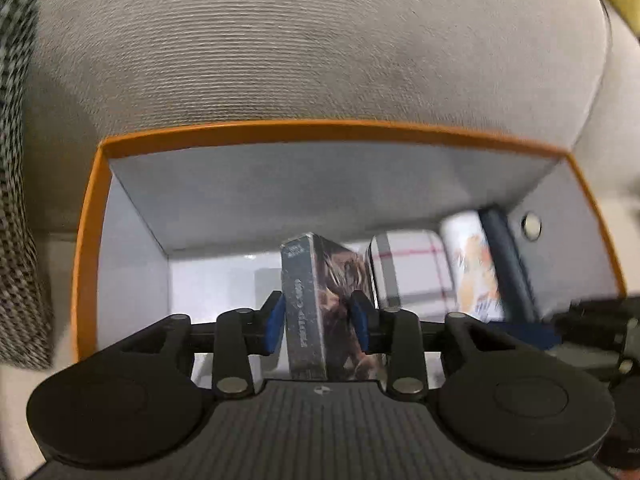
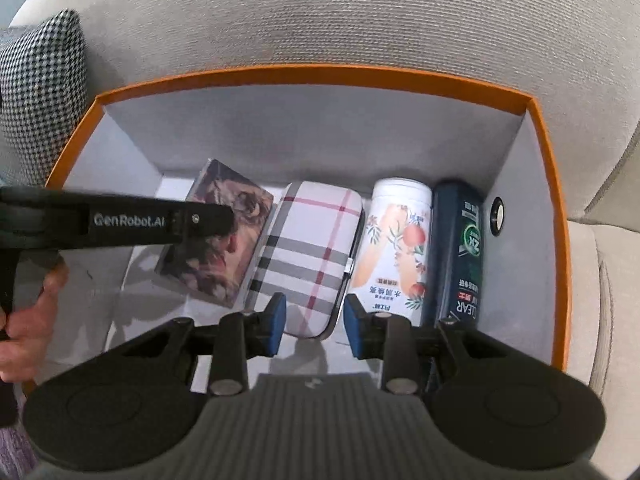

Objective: Organize rigid objects

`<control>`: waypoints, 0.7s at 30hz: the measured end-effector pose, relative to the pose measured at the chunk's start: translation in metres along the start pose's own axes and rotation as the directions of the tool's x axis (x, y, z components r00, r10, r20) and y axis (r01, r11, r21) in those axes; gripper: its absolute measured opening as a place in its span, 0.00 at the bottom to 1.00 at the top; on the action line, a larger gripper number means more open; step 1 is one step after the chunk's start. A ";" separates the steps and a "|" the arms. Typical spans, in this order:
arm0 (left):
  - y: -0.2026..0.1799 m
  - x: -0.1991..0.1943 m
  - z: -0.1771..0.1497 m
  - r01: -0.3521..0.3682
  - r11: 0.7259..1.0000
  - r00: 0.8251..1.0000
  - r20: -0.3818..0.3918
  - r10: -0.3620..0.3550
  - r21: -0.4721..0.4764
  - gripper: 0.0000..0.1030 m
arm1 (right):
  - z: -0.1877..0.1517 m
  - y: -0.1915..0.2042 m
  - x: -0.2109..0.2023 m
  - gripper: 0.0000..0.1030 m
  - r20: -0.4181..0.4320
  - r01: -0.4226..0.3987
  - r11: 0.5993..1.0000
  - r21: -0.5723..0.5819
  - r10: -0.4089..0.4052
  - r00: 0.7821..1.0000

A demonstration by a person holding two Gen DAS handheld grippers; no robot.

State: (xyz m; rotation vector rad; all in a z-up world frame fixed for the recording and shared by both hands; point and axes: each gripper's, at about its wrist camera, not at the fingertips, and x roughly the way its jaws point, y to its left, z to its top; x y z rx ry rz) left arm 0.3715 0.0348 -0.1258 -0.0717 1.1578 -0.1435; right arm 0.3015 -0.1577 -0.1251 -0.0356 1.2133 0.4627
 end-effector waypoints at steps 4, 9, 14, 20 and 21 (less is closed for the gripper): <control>-0.004 -0.002 -0.002 -0.014 0.996 0.999 -0.031 0.017 0.083 0.48 | -0.003 0.006 0.014 0.33 -0.035 -0.006 0.999 -0.045 0.004 0.999; -0.012 -0.006 -0.010 -0.036 0.977 0.998 -0.041 0.045 0.208 0.68 | -0.003 0.014 0.014 0.33 -0.048 -0.007 0.996 -0.088 0.002 0.999; -0.030 -0.005 -0.025 -0.046 0.908 0.992 -0.089 0.091 0.416 0.78 | 0.000 0.025 0.022 0.33 -0.072 -0.010 0.987 -0.163 -0.002 0.997; -0.034 0.011 -0.029 -0.053 0.871 0.985 -0.118 0.126 0.489 0.73 | 0.002 0.037 0.037 0.46 -0.123 -0.032 0.934 -0.357 -0.013 0.992; -0.034 0.012 -0.028 -0.050 0.867 0.985 -0.118 0.124 0.495 0.72 | 0.002 0.039 0.040 0.46 -0.124 -0.027 0.920 -0.391 -0.023 0.992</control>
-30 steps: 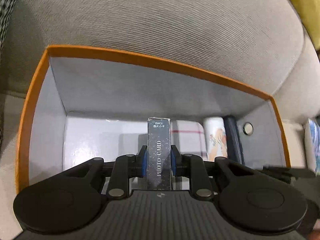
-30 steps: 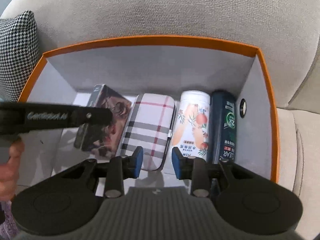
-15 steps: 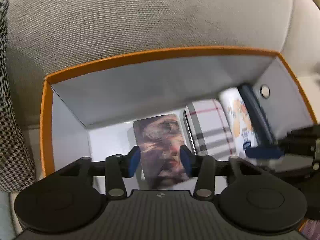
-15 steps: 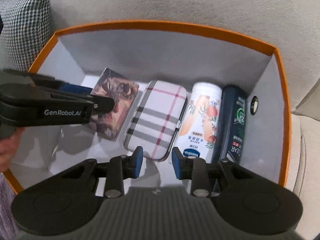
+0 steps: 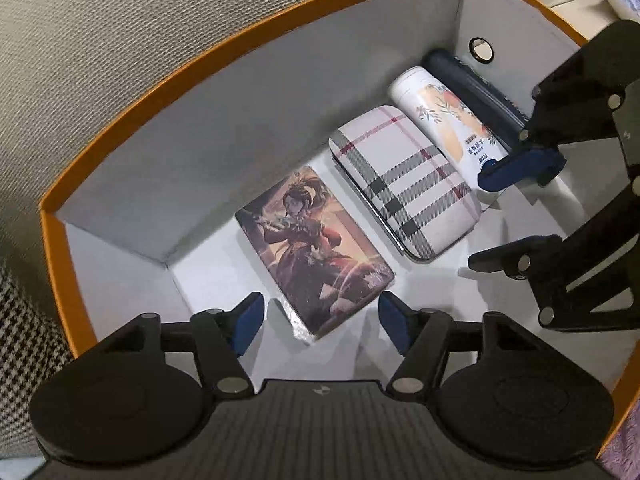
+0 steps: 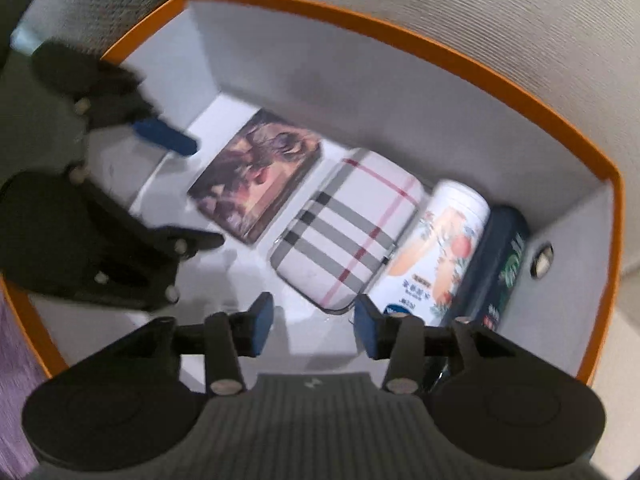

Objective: Organize rigid objects

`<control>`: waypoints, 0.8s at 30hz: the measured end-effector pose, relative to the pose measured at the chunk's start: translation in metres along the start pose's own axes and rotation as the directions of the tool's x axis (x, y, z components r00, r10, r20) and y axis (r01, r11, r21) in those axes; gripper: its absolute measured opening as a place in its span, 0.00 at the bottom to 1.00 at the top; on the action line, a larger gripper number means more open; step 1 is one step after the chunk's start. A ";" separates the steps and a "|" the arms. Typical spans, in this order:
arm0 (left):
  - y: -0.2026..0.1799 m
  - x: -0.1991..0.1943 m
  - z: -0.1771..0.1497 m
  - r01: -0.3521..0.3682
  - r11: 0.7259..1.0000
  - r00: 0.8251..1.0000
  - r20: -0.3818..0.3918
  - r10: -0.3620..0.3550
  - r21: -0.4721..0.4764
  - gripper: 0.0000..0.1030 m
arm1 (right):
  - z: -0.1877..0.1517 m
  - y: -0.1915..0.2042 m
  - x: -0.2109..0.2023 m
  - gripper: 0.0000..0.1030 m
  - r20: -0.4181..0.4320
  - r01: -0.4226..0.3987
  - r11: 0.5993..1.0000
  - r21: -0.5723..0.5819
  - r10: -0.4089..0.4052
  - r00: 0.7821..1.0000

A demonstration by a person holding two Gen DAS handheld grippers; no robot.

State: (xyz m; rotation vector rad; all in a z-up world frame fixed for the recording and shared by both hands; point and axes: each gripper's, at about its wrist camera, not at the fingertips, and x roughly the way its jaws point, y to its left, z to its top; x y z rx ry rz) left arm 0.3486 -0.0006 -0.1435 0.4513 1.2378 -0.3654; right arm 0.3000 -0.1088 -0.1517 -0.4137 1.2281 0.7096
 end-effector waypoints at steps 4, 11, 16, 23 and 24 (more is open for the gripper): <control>-0.007 0.002 0.007 -0.003 0.997 1.000 0.017 0.001 0.077 0.69 | 0.003 0.003 0.006 0.46 -0.019 0.002 0.996 -0.091 -0.004 1.000; -0.013 0.000 0.011 0.006 0.990 0.998 0.059 -0.015 0.140 0.58 | 0.007 -0.003 0.014 0.45 -0.003 0.021 0.991 -0.129 -0.021 1.000; -0.011 -0.003 0.010 0.017 0.987 0.997 0.071 -0.029 0.157 0.53 | 0.005 -0.003 0.010 0.41 0.008 0.041 0.986 -0.159 -0.041 0.999; -0.009 -0.011 0.001 0.014 0.988 0.997 0.076 -0.026 0.157 0.52 | 0.002 -0.004 0.009 0.39 0.023 0.050 0.989 -0.137 -0.047 0.999; -0.008 -0.011 0.001 0.014 0.989 0.997 0.073 -0.025 0.148 0.54 | 0.001 -0.004 0.008 0.39 0.024 0.052 0.990 -0.133 -0.049 0.998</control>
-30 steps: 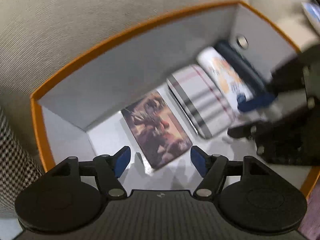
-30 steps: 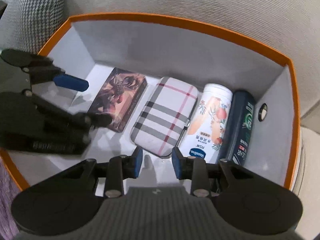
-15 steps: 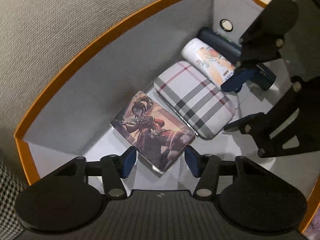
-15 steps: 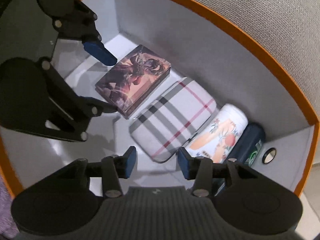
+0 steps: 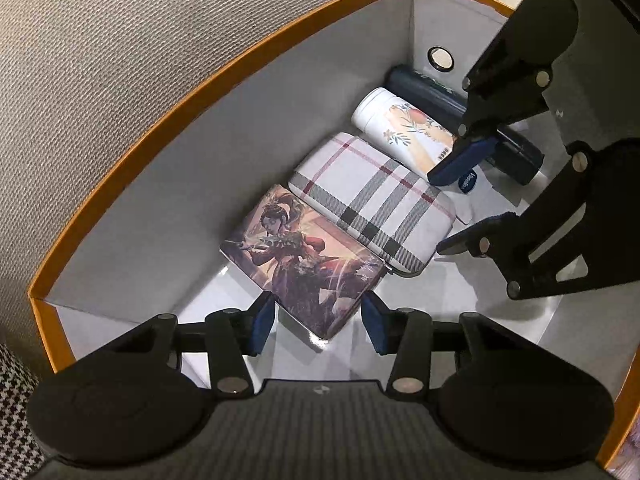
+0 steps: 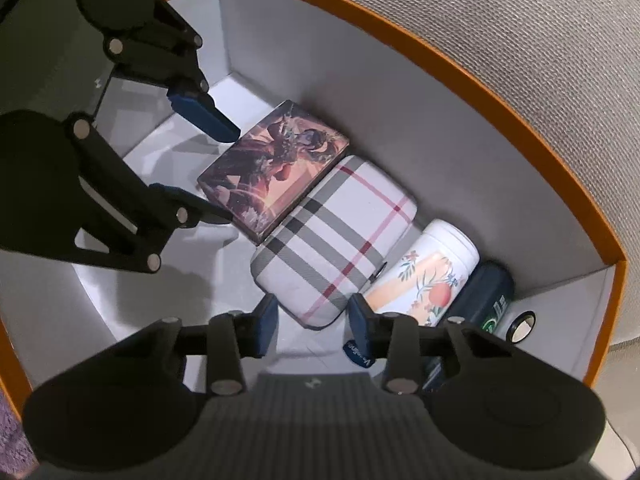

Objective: Organize rigid objects

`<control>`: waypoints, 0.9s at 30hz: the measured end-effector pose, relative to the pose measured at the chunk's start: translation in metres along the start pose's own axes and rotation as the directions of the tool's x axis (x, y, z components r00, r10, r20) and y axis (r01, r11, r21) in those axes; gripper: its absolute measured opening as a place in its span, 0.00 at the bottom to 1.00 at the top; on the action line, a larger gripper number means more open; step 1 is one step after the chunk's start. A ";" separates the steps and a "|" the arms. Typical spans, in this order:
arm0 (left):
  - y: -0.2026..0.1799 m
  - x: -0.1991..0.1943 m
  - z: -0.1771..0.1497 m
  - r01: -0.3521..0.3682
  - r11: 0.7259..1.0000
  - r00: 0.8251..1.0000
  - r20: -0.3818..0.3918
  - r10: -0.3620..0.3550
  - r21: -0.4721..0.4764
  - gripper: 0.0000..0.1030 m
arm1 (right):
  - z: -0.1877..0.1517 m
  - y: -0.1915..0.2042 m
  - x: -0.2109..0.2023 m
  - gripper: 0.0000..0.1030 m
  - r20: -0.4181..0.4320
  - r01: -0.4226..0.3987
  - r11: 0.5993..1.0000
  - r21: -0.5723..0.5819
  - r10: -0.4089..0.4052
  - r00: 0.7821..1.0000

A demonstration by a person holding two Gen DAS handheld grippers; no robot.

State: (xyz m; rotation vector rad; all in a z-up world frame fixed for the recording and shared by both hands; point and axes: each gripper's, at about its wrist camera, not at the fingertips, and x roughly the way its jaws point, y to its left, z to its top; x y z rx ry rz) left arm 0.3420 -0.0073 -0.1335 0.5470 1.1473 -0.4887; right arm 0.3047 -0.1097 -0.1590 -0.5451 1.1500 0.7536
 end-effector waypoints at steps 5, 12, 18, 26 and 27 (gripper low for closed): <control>0.001 -0.002 -0.003 -0.002 0.998 1.000 0.005 0.002 -0.069 0.55 | -0.006 -0.001 -0.006 0.40 0.009 0.004 1.000 0.027 -0.004 1.000; -0.010 -0.054 -0.020 0.029 0.986 0.988 0.154 -0.004 -0.166 0.55 | -0.020 0.008 -0.038 0.41 0.049 0.000 0.998 0.069 -0.003 0.999; -0.033 -0.106 -0.043 0.061 0.968 0.950 0.312 0.019 -0.245 0.55 | -0.044 0.015 -0.082 0.42 0.164 0.017 0.978 0.207 -0.051 0.985; -0.081 -0.159 -0.089 0.175 0.938 0.883 0.469 -0.015 -0.300 0.55 | -0.110 0.036 -0.148 0.43 0.350 -0.022 0.920 0.392 -0.126 0.928; -0.088 -0.160 -0.095 0.185 0.934 0.881 0.473 -0.019 -0.306 0.55 | -0.119 0.041 -0.151 0.43 0.364 -0.025 0.913 0.407 -0.136 0.922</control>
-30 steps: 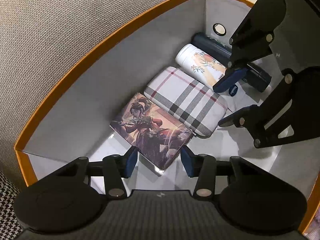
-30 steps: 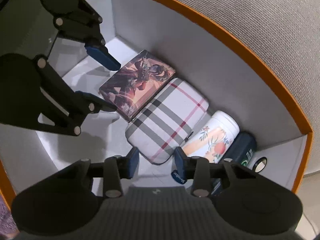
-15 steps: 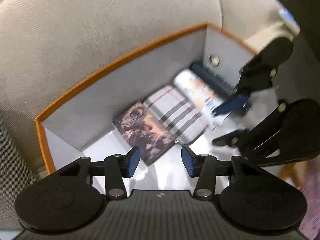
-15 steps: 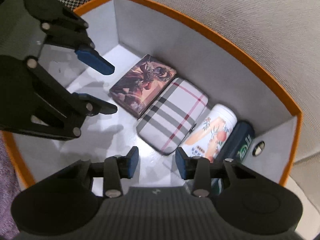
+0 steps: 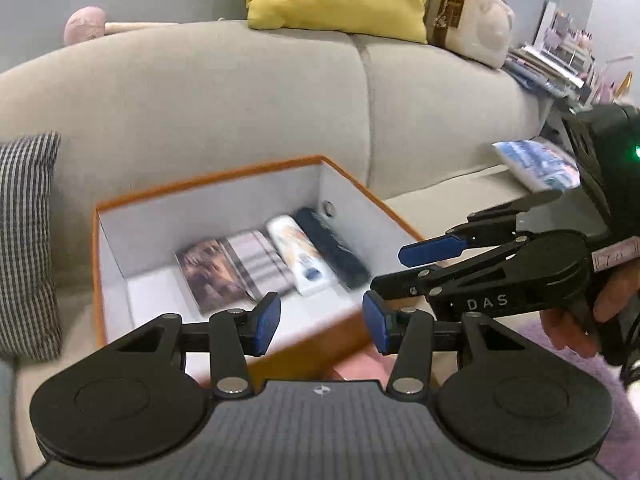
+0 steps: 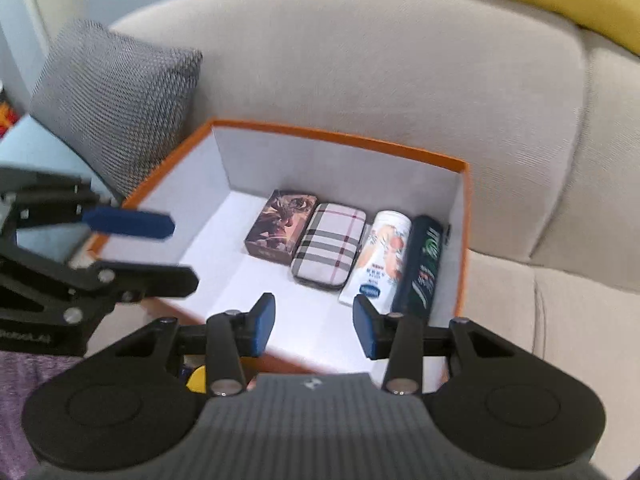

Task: Organize rigid objects
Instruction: 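Withdraw both grippers from the box toward the remaining items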

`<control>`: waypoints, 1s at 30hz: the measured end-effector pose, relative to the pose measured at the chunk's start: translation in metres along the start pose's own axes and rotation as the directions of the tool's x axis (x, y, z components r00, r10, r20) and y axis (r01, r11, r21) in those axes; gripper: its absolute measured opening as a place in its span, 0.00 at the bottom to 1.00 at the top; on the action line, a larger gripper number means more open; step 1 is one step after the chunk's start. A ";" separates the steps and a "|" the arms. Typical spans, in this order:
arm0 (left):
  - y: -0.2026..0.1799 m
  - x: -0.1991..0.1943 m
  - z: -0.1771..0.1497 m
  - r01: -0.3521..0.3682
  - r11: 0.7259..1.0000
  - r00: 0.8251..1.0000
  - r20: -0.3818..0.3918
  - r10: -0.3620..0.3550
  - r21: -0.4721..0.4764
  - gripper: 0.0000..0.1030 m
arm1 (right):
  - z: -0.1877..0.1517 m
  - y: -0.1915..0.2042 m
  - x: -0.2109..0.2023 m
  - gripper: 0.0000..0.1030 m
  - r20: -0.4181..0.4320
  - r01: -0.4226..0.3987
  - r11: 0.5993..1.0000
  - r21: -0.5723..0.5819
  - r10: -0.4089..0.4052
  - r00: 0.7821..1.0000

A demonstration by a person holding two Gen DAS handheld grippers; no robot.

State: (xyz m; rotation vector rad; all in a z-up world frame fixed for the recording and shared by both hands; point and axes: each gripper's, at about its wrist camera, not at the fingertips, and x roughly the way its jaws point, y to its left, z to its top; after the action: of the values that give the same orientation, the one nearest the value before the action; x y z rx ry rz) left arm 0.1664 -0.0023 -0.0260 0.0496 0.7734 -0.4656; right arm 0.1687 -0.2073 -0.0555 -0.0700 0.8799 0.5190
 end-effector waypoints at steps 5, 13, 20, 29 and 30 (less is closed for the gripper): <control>-0.023 -0.006 -0.037 0.006 0.998 1.000 -0.015 -0.007 -0.070 0.55 | -0.057 0.001 -0.032 0.47 0.041 0.033 0.995 0.092 -0.037 0.998; -0.045 0.018 -0.081 0.011 0.985 0.992 -0.118 -0.032 -0.171 0.53 | -0.138 -0.009 -0.042 0.48 -0.050 0.162 0.971 0.173 -0.156 0.986; -0.058 0.032 -0.082 -0.012 0.979 0.989 -0.146 -0.018 -0.202 0.53 | -0.164 -0.025 -0.041 0.50 -0.044 0.144 0.952 0.271 -0.138 0.990; -0.064 0.040 -0.095 0.020 0.981 0.985 -0.164 -0.052 -0.190 0.53 | -0.162 -0.023 -0.031 0.55 -0.084 0.141 0.963 0.230 -0.125 0.989; -0.063 0.041 -0.097 0.018 0.981 0.984 -0.172 -0.052 -0.195 0.53 | -0.162 -0.021 -0.031 0.55 -0.089 0.145 0.965 0.220 -0.129 0.988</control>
State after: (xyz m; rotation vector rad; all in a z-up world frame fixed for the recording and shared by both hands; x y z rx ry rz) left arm 0.1015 -0.0541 -0.1157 -0.1052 0.9917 -0.4219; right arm 0.0462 -0.2818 -0.1395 0.0577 0.9945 0.2857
